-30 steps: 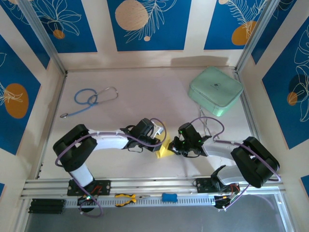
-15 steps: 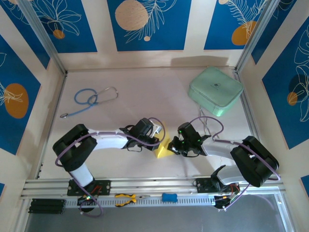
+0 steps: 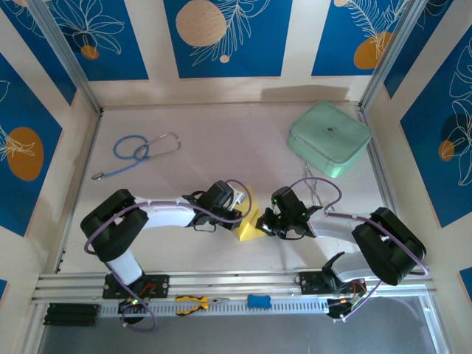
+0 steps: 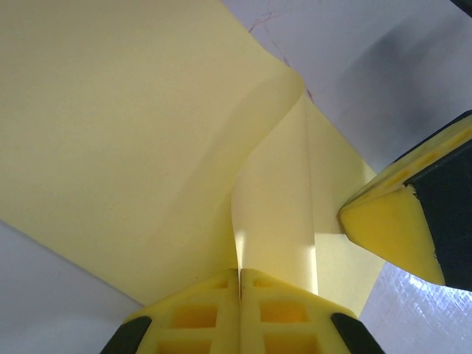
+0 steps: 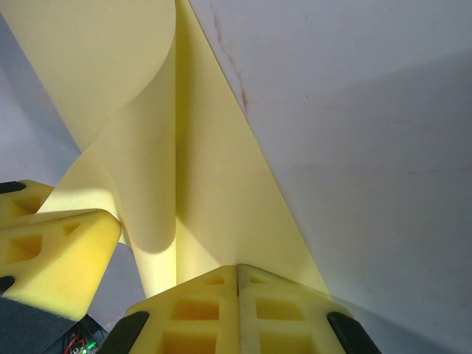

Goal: Fold a paper plane with a square sheet of paper (pick it up from the middle)
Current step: Fold the triangle a second time at the center of the table.

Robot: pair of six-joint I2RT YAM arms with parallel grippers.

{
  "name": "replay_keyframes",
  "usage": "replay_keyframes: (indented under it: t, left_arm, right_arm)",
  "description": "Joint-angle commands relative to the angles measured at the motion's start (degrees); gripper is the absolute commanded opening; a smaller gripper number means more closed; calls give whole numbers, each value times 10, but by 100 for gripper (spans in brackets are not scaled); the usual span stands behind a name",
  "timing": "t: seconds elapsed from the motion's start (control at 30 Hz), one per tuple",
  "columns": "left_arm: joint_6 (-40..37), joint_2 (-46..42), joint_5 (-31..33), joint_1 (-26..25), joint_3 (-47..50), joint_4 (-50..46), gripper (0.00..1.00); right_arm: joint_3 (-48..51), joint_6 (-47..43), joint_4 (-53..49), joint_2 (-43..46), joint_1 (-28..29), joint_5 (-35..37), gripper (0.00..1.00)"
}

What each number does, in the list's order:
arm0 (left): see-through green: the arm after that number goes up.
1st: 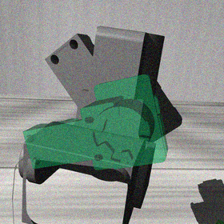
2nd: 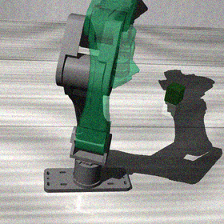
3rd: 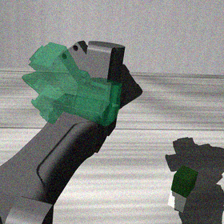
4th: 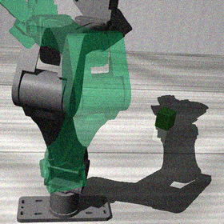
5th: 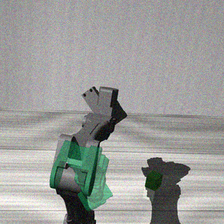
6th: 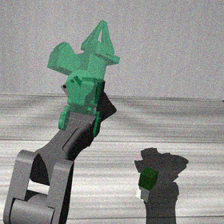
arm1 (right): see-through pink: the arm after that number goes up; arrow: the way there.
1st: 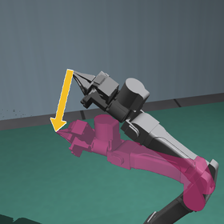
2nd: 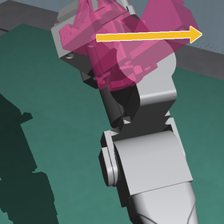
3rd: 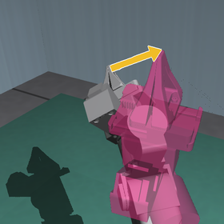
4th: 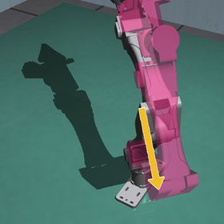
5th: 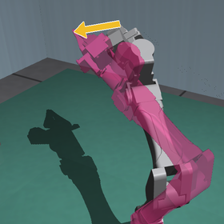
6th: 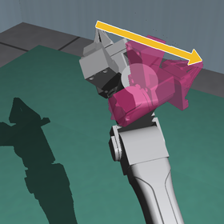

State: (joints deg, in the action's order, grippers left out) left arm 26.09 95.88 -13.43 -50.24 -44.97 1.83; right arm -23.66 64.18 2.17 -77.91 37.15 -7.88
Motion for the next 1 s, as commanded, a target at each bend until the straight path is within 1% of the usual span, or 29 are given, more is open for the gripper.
replay_keyframes:
  t: [0.0, 0.23, 0.43, 0.87, 0.97]
  left_arm:
    - [-1, -3, 10, 7, 9, -19, 3]
    - [2, -5, 16, 7, 8, -27, 3]
    - [1, -7, 13, 7, 11, -14, 3]
    - [-18, -9, 23, 7, 7, -9, 3]
    - [-23, -9, 17, 6, 7, -6, 4]
  right_arm:
    - [3, 2, -53, -15, 4, 18, 0]
    - [3, 2, -54, -14, 4, 19, 0]
    - [3, 2, -54, -14, 4, 19, 0]
    - [3, 2, -53, -17, 5, 17, 0]
    - [2, 2, -54, -17, 6, 17, 0]
